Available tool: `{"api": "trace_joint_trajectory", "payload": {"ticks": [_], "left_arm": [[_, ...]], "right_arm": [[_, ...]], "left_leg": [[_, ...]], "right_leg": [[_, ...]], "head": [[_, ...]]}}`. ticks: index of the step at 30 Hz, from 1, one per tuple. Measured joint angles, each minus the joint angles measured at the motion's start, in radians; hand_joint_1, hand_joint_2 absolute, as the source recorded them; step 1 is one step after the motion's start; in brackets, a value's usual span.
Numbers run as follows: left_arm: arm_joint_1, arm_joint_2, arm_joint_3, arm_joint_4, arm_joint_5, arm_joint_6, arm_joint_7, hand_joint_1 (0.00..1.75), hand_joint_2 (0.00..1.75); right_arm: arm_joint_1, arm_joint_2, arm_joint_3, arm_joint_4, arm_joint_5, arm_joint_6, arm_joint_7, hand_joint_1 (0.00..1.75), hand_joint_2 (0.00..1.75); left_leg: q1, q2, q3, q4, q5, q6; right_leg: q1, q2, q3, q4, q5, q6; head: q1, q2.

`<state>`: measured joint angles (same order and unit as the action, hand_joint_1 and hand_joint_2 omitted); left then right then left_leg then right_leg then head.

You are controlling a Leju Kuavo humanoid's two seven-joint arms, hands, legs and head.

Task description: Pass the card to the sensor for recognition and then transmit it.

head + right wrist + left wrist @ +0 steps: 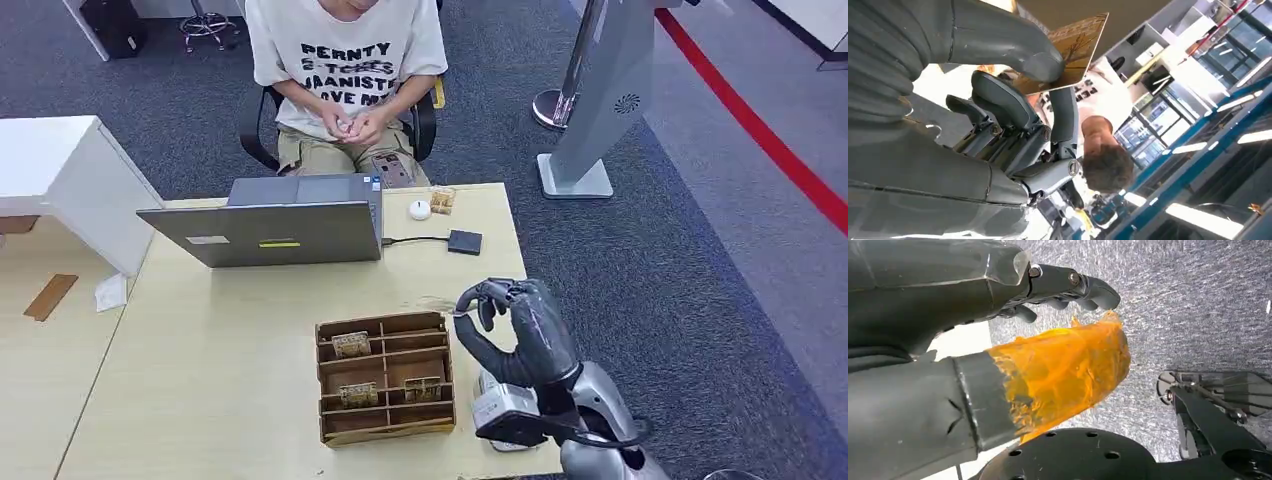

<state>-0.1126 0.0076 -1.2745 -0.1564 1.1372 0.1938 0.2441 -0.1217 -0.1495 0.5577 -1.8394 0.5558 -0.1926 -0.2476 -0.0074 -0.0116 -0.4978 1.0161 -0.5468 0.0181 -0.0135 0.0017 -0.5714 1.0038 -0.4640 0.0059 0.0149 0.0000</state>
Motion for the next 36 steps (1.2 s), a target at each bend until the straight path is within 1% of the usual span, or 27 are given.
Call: {"api": "trace_joint_trajectory", "payload": {"ticks": [11,20,26,30,36], "left_arm": [[-0.017,0.0,-0.04,0.0,-0.022,-0.006,0.016,0.0,0.0],[-0.039,0.0,-0.074,0.0,-0.045,-0.018,0.039,0.0,0.0],[-0.055,0.0,-0.098,0.0,-0.055,-0.025,0.05,0.0,0.0],[-0.066,0.0,-0.11,0.0,-0.061,-0.034,0.059,0.0,0.0],[-0.075,0.0,-0.128,0.0,-0.067,-0.04,0.067,0.0,0.0]], "right_arm": [[-0.183,0.015,0.0,0.099,0.055,0.034,0.05,1.75,1.75],[-0.367,0.038,0.01,0.233,0.117,0.08,0.113,1.75,1.75],[-0.497,0.061,0.031,0.374,0.175,0.104,0.156,1.75,1.75],[-0.583,0.079,0.044,0.496,0.222,0.11,0.18,1.75,1.75],[-0.672,0.105,0.062,0.649,0.267,0.109,0.199,1.75,1.75]], "left_leg": [[0.0,0.0,0.0,0.0,0.0,0.0],[0.0,0.0,0.0,0.0,0.0,0.0],[0.0,0.0,0.0,0.0,0.001,0.001],[0.0,-0.001,0.0,0.0,0.002,0.002],[0.0,0.0,0.0,0.001,0.002,0.002]], "right_leg": [[0.0,0.0,0.0,0.0,0.0,0.0],[0.0,0.0,0.0,0.001,0.001,0.0],[0.0,0.0,0.0,0.001,0.001,0.0],[0.0,0.0,0.0,0.001,0.002,0.0],[0.0,0.0,0.0,0.001,0.002,0.001]], "head": [[0.0,0.0],[0.0,0.0],[-0.001,0.0],[0.0,0.0],[0.0,0.0]]}}
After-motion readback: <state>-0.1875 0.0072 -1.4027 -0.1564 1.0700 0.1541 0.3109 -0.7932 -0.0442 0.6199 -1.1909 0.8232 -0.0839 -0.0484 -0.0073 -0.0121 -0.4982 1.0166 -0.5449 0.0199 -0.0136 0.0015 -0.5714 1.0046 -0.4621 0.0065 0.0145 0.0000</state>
